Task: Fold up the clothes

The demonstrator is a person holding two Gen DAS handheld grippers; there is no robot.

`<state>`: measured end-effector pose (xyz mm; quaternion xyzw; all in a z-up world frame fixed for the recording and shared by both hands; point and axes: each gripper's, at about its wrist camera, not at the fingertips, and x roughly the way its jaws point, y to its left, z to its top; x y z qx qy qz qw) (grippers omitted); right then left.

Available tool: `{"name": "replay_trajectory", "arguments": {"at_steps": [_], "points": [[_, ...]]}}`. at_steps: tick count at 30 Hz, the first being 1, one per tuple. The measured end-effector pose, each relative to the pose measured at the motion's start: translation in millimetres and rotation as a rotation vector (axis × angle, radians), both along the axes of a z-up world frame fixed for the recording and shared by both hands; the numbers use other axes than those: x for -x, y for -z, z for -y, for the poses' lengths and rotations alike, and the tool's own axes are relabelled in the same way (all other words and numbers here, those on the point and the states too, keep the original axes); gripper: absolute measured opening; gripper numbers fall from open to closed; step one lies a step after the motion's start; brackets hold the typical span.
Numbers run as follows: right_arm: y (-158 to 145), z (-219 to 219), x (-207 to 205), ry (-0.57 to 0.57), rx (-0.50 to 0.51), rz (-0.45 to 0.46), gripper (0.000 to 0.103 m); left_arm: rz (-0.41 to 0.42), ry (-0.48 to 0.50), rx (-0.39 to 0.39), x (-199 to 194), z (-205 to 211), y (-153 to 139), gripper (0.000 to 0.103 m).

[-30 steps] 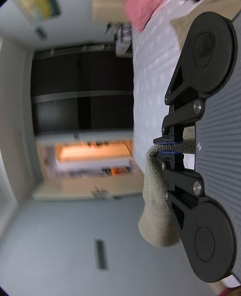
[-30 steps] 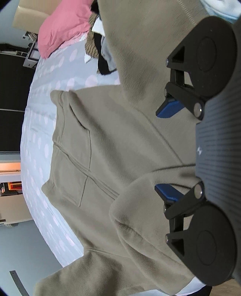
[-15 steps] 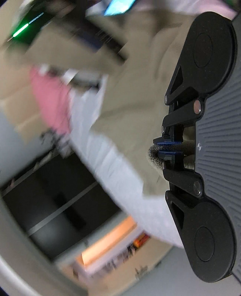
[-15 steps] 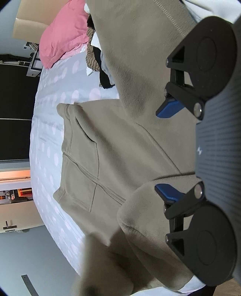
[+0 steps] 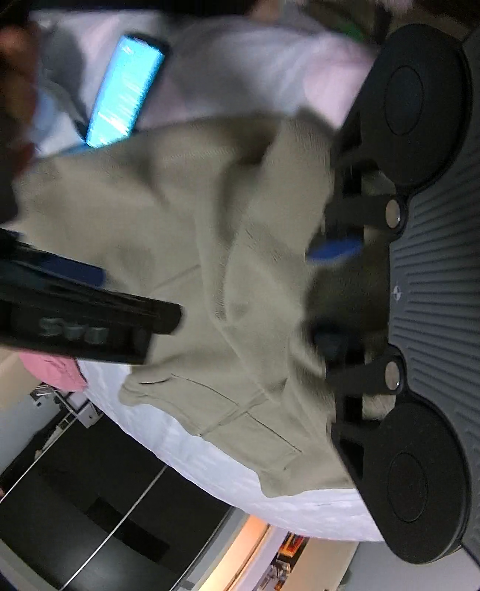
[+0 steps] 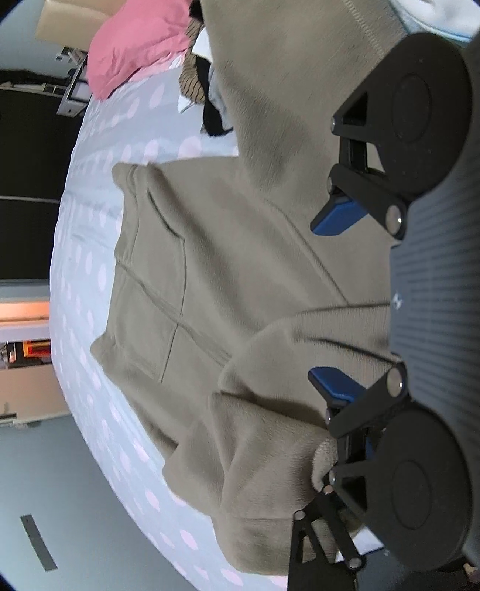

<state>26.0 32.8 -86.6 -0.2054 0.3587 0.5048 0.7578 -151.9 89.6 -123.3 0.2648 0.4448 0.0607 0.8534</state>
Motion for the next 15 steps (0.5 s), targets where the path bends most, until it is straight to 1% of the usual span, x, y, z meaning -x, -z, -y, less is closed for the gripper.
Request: {"name": "replay_trajectory", "arguments": {"at_steps": [4,6,9,12,15], "points": [[-4.1,-0.5,7.5,-0.034,-0.023,-0.008,0.08,0.046,0.004,0.163,17.9,2.8,-34.4,0.058],[-5.2,-2.4,12.2,-0.052,-0.027,-0.005,0.08,0.078,-0.012,0.226,30.1,0.6,-49.7,0.058],[-6.1,-5.1,19.6,-0.084,-0.032,0.004,0.08,0.128,-0.069,0.301,45.3,-11.0,-69.3,0.058],[-8.0,-6.6,29.3,-0.127,-0.044,0.014,0.08,0.177,-0.181,0.321,59.3,-31.4,-80.4,0.058],[-8.9,-9.1,41.6,-0.171,-0.043,0.04,0.08,0.187,-0.357,0.323,67.1,-64.1,-82.5,0.059]]}}
